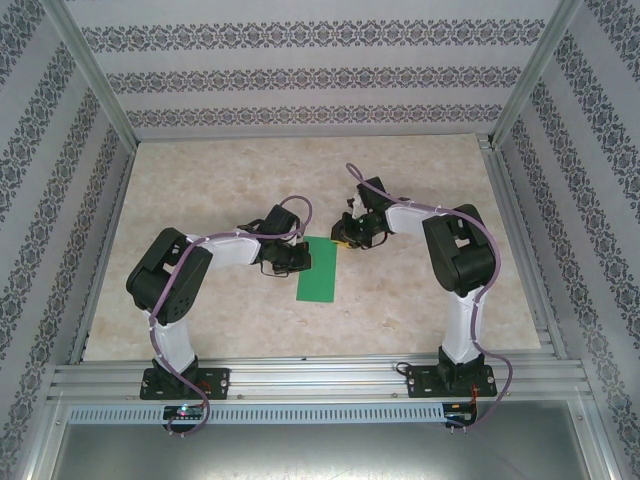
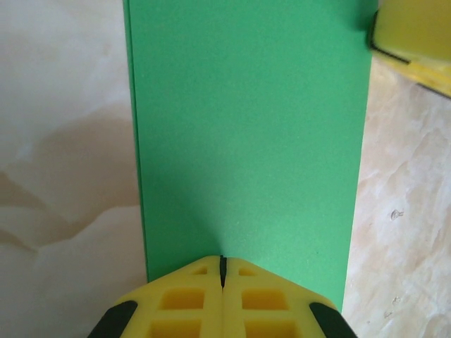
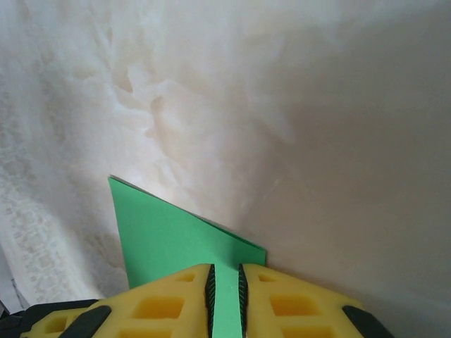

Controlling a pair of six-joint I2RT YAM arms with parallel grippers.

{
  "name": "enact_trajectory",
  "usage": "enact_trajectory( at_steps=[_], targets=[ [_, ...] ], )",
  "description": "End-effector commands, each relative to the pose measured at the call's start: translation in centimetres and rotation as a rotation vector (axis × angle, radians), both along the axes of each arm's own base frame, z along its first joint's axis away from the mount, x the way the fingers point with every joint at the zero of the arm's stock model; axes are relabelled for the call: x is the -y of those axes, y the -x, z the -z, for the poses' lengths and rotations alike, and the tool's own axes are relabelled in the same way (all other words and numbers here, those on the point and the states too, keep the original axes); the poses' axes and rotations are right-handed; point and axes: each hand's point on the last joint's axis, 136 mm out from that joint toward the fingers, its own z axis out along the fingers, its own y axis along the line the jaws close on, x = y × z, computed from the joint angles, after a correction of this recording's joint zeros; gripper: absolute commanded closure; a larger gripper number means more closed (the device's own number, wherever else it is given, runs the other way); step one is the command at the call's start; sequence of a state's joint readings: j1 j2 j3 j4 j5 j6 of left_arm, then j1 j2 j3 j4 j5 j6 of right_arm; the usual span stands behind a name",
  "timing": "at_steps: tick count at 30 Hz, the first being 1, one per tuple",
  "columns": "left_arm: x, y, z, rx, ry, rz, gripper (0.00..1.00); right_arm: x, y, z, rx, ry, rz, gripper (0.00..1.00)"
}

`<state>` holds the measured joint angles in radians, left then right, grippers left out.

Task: Fold a paper plane with a square sheet of paper (pick it up from the middle)
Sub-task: Fold the square sheet of paper in half at the center of the table.

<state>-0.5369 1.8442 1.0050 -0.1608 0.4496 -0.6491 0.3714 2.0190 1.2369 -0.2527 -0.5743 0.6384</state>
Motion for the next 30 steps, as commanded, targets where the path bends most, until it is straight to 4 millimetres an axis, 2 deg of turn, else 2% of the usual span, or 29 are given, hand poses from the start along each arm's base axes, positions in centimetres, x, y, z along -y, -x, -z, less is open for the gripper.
enact_trajectory(
  at_steps=[1,5,11,16,20,24,28,30],
  targets=[
    [-1.7,3.4,2.5,-0.133,-0.088,-0.007,1.0,0.1,0.0,0.1,0.009,0.05,-0.036,0.81],
    [-1.7,3.4,2.4,-0.128,-0.091,-0.006,1.0,-0.2,-0.4,0.7,-0.006,0.017,-0.019,0.81],
    [-1.7,3.2,1.9,-0.117,-0.087,-0.011,1.0,-0.6,0.4,1.8,-0.04,0.027,-0.027,0.81],
    [-1.3,3.0,0.8,-0.097,-0.054,-0.017,0.98,0.4,0.6,3.0,-0.051,0.101,-0.037,0.81],
    [-1.6,2.3,-1.5,-0.032,-0.025,-0.056,0.87,-0.4,0.4,1.6,-0.023,0.055,-0.066,0.81],
    [-2.5,1.3,-3.0,-0.028,0.112,-0.143,0.78,-0.7,0.0,-1.8,0.053,0.025,-0.082,0.78],
    [-3.1,0.9,-3.6,-0.048,0.216,-0.166,0.63,-0.2,0.3,-5.0,0.128,0.03,-0.076,0.67],
    [-3.1,0.9,-3.6,-0.064,0.223,-0.155,0.62,0.1,1.3,-5.8,0.153,0.032,-0.066,0.62]
  ],
)
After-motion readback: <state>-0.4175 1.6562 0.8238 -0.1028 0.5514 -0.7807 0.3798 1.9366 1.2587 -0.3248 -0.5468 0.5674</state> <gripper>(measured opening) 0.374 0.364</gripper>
